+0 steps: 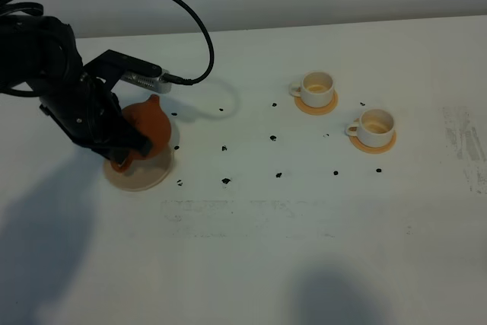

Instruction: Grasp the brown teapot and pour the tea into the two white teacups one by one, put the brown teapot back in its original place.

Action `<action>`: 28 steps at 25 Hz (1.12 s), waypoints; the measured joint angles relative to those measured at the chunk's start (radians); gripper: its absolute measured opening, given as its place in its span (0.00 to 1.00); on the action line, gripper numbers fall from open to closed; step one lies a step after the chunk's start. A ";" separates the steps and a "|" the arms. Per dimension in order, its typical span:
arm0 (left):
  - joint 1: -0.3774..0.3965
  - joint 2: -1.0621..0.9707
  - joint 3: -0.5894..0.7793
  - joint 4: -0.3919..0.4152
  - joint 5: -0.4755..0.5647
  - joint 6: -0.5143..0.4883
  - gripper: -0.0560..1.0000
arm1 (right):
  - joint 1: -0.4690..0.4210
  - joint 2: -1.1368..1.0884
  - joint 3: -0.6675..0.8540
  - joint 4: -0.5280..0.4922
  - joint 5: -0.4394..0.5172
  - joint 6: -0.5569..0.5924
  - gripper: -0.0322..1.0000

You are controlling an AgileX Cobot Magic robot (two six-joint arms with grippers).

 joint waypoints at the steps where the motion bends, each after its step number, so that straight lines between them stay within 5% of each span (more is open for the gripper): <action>1: 0.000 0.000 -0.014 0.000 0.007 0.022 0.14 | 0.000 0.000 0.000 0.000 0.000 0.000 0.25; 7: -0.004 0.001 -0.114 -0.003 0.032 0.153 0.14 | 0.000 0.000 0.000 0.000 0.000 0.000 0.25; 28: -0.126 0.332 -0.701 -0.078 0.199 0.359 0.14 | 0.000 0.000 0.000 0.000 0.000 0.000 0.25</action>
